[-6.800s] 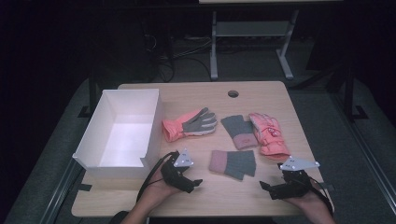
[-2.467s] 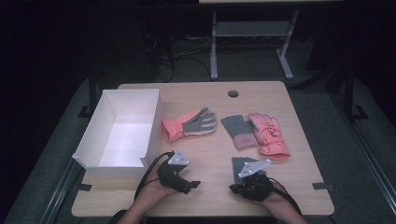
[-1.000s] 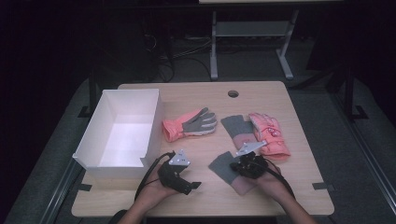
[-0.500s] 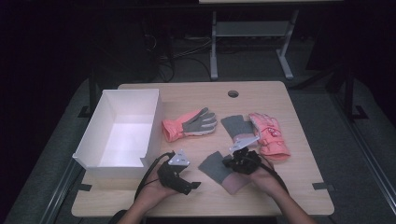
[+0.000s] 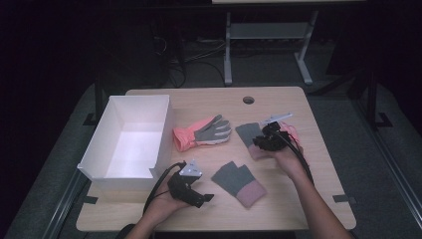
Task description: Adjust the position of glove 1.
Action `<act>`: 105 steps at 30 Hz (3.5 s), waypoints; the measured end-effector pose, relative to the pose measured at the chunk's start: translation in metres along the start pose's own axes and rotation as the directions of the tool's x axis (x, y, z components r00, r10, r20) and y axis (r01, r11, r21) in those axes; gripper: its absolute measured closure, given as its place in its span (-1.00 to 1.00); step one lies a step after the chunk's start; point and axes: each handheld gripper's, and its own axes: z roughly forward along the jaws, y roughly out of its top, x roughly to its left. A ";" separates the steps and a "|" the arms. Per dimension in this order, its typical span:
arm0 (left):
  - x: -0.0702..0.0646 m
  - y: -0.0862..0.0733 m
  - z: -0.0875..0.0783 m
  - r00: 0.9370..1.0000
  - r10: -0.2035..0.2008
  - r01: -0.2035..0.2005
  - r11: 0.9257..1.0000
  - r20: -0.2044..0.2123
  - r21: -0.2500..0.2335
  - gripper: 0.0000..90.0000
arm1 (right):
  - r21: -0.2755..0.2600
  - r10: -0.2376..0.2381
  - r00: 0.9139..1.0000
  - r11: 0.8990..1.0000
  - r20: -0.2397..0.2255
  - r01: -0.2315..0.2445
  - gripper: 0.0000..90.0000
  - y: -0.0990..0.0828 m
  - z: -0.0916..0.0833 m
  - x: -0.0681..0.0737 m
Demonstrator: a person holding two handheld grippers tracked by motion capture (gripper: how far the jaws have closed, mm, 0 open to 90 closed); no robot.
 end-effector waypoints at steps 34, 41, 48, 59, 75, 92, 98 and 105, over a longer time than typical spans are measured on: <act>-0.001 0.000 0.001 1.000 0.000 0.000 1.000 0.007 0.002 -0.69 | -0.017 0.098 0.995 0.995 0.019 -0.098 0.94 -0.002 0.026 -0.021; 0.000 -0.001 -0.001 1.000 0.002 -0.002 1.000 0.004 0.008 -0.69 | -0.060 0.093 0.995 0.994 -0.046 -0.096 0.94 0.001 0.003 -0.021; 0.001 -0.001 -0.001 1.000 -0.002 0.002 1.000 0.003 0.006 -0.69 | -0.089 0.071 0.993 0.993 -0.089 -0.079 0.94 0.001 -0.016 -0.013; 0.001 -0.001 -0.002 1.000 -0.002 0.002 1.000 -0.002 0.000 -0.69 | -0.105 0.032 0.990 0.993 -0.134 -0.046 0.94 -0.019 -0.049 0.007; 0.001 -0.001 -0.003 1.000 -0.001 0.001 1.000 -0.006 0.004 -0.69 | -0.081 -0.038 0.977 0.997 -0.209 0.022 0.93 -0.055 -0.068 0.044; -0.001 -0.001 -0.002 1.000 -0.001 0.001 1.000 -0.009 0.010 -0.69 | -0.014 -0.073 0.964 0.997 -0.257 0.072 0.93 -0.062 -0.047 0.079; -0.002 -0.001 -0.001 1.000 -0.006 0.006 1.000 -0.008 0.005 -0.69 | 0.024 -0.085 0.965 0.995 -0.248 0.094 0.93 -0.065 -0.036 0.086; -0.001 -0.002 -0.001 1.000 0.000 0.000 1.000 -0.009 0.014 -0.69 | 0.057 -0.101 0.967 0.991 -0.232 0.117 0.93 -0.068 -0.027 0.091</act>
